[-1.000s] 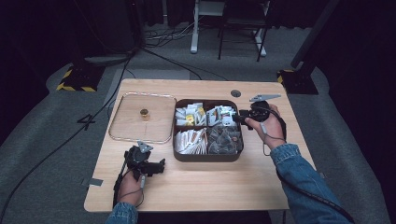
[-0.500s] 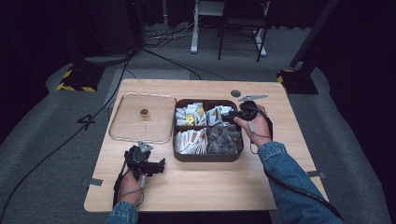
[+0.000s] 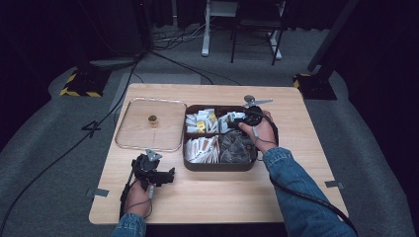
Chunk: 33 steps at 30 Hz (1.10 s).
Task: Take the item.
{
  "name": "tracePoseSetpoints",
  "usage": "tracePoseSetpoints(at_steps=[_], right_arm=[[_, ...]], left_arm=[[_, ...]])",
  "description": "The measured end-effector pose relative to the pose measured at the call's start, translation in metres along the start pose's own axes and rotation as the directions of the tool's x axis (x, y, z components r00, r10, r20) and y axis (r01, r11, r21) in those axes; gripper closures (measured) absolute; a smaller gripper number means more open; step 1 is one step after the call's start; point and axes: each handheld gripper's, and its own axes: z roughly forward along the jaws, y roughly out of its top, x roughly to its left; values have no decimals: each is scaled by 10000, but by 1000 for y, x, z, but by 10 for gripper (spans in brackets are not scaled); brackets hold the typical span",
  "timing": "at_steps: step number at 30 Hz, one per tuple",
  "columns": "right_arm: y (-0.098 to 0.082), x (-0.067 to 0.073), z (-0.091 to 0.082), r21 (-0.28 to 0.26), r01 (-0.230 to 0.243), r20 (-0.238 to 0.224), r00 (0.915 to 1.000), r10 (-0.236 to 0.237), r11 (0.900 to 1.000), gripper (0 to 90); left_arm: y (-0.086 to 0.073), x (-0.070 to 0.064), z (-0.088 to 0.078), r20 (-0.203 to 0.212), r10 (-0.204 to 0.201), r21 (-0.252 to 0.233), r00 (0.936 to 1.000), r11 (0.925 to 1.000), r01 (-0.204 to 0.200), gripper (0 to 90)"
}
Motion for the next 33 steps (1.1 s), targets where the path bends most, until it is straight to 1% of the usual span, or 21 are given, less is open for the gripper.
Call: tracePoseSetpoints(at_steps=[4,9,12,15,16,17,20,24,27,33], right_arm=[[3,6,4,-48,87,-123,9999,-88,10000,549],[4,10,10,54,148,-93,9998,-147,9999,556],[3,8,16,113,67,-26,10000,-66,9999,565],[2,6,21,167,-201,-30,9998,201,9997,577],[2,6,23,152,-279,-2,9996,279,9995,602],[2,6,23,152,-279,-2,9996,279,9995,602],[3,7,25,310,-441,38,9990,440,9985,663],[4,9,24,203,-617,200,9979,613,9979,786],[6,11,20,153,-773,286,9966,768,9969,882],[9,13,15,74,-817,341,9961,814,9966,889]], left_arm=[[0,0,0,2,1,0,10000,10000,-1,0],[0,0,0,0,-7,-6,10000,10000,7,0],[0,0,0,-2,-3,-3,10000,10000,3,0],[0,0,0,-2,1,0,10000,10000,-1,0],[0,0,0,0,-5,-5,10000,10000,5,0],[0,0,0,1,0,0,10000,10000,0,0],[0,0,0,0,3,1,10000,10000,-3,0],[0,0,0,0,0,1,10000,10000,0,0],[0,0,0,-1,-4,-3,10000,10000,4,0],[0,0,0,1,5,2,10000,10000,-5,0]])
